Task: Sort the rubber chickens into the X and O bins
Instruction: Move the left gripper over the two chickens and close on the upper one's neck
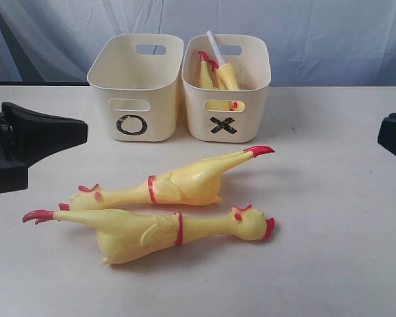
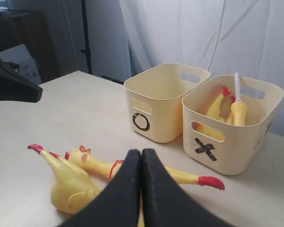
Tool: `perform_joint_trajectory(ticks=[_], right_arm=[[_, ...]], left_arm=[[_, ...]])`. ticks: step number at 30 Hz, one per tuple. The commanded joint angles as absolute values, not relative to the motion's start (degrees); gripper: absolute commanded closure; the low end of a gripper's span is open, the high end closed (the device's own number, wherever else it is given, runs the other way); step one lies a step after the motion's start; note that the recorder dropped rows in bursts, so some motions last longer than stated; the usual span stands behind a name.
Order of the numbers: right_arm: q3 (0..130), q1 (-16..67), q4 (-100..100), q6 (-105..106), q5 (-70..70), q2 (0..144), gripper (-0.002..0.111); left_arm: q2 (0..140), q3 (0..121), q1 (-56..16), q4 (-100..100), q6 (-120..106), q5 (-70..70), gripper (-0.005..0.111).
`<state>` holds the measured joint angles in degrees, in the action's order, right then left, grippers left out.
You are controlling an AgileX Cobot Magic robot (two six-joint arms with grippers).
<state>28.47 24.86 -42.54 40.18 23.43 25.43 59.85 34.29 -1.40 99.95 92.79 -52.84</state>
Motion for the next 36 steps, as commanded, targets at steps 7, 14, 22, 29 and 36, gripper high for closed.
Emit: perform_joint_trajectory(ticks=[7, 14, 22, 29, 36], right_arm=[[28.2, 24.6, -17.8, 17.9, 21.3, 20.9, 0.108], [28.2, 24.6, -6.6, 5.9, 32.0, 15.5, 0.108], [28.2, 24.6, 6.4, -4.2, 43.0, 3.3, 0.108], [28.2, 24.6, 10.5, -6.3, 46.6, 0.0, 0.108], [28.2, 24.6, 10.5, -6.3, 46.6, 0.0, 0.108]], left_arm=[[66.0, 38.4, -3.1, 99.9, 89.5, -51.8, 0.107], [75.3, 43.9, -15.2, 99.9, 85.6, -43.5, 0.107], [89.9, 48.3, -32.5, 99.9, 80.0, -28.5, 0.102], [97.5, 52.3, -37.3, 99.9, 77.8, -26.3, 0.056], [100.9, 52.6, -41.3, 99.9, 74.2, -21.8, 0.042]])
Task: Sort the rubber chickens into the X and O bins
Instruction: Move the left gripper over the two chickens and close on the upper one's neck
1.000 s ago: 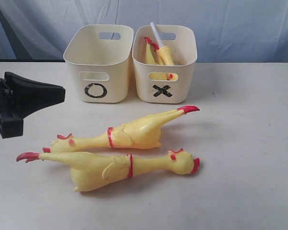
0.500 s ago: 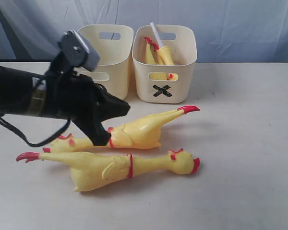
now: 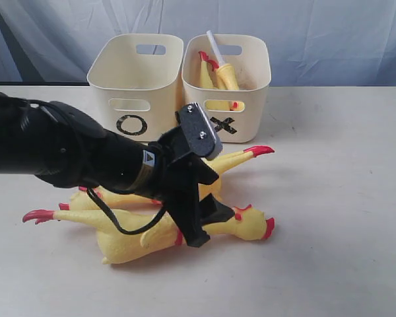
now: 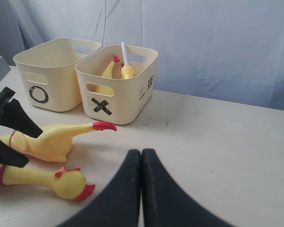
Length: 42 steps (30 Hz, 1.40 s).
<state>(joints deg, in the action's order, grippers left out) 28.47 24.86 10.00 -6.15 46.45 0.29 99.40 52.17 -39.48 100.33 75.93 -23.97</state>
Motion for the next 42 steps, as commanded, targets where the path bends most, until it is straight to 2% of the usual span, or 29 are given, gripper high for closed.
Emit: perform_joint_trajectory(ticks=[1, 11, 26, 35, 42], right_arm=[[28.2, 24.6, 10.5, -6.3, 46.6, 0.0, 0.108], [28.2, 24.6, 10.2, -6.3, 46.7, 0.0, 0.108], [28.2, 24.6, 10.0, -6.3, 46.9, 0.0, 0.108], [28.2, 24.6, 9.9, -6.3, 46.9, 0.0, 0.108], [28.2, 24.6, 9.6, -6.3, 46.9, 0.0, 0.108]], left_arm=[[101.4, 52.6, -41.7, 99.9, 73.5, -21.8, 0.042], [105.4, 52.8, -42.6, 99.9, 72.8, -16.5, 0.044], [110.0, 54.3, -42.6, 99.9, 72.8, -16.6, 0.044], [110.1, 54.3, -42.6, 99.9, 72.8, -20.2, 0.061], [110.6, 54.3, -42.6, 99.9, 72.8, -20.7, 0.061]])
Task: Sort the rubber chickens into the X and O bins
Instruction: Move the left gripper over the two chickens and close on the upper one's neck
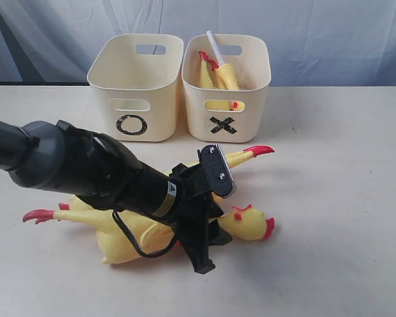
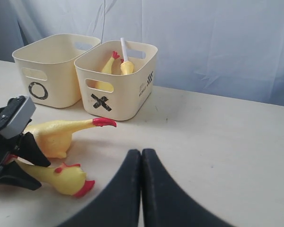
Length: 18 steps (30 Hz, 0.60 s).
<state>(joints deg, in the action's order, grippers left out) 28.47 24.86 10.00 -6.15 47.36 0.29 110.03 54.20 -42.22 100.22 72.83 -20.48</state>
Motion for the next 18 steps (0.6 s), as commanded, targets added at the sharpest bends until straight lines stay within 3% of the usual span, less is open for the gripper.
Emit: perform_joint_trajectory(ticks=[1, 12, 18], right_arm=[[28.2, 24.6, 9.6, -6.3, 46.9, 0.0, 0.108], [28.2, 24.6, 9.5, -6.3, 46.7, 0.0, 0.108], [28.2, 24.6, 9.4, -6.3, 46.6, 0.0, 0.108]], left_arm=[[110.8, 54.3, -42.6, 99.9, 72.8, -20.7, 0.061], [112.3, 54.3, -42.6, 99.9, 72.8, -20.5, 0.064], [112.3, 54.3, -42.6, 99.9, 73.0, -22.8, 0.100]])
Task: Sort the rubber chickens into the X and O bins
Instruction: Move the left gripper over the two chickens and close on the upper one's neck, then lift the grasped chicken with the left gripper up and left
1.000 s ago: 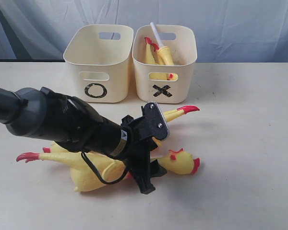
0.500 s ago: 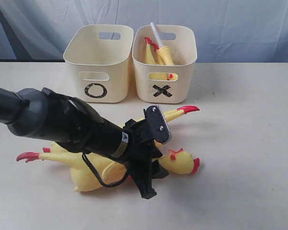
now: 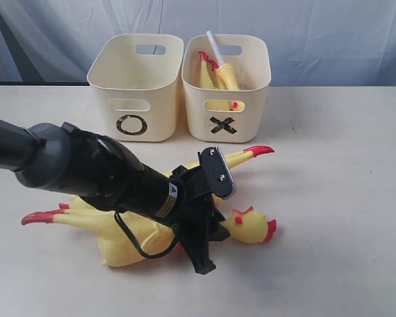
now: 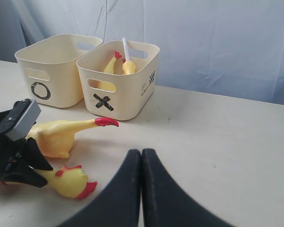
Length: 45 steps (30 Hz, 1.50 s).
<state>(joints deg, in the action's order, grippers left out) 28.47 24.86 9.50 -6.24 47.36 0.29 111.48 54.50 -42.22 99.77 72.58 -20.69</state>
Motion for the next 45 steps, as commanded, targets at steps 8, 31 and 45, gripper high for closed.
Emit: perform_joint_trajectory(ticks=[8, 31, 45], right_arm=[[28.2, 24.6, 9.4, -6.3, 46.7, 0.0, 0.108], [28.2, 24.6, 9.6, -6.2, 46.9, 0.0, 0.108], [28.2, 24.6, 10.0, -6.0, 46.9, 0.0, 0.108]], left_arm=[[112.0, 54.3, -42.6, 99.9, 77.7, -27.9, 0.107], [91.2, 54.3, -40.6, 99.9, 98.7, -31.9, 0.107], [84.3, 54.3, -21.3, 99.9, 105.8, -29.7, 0.107]])
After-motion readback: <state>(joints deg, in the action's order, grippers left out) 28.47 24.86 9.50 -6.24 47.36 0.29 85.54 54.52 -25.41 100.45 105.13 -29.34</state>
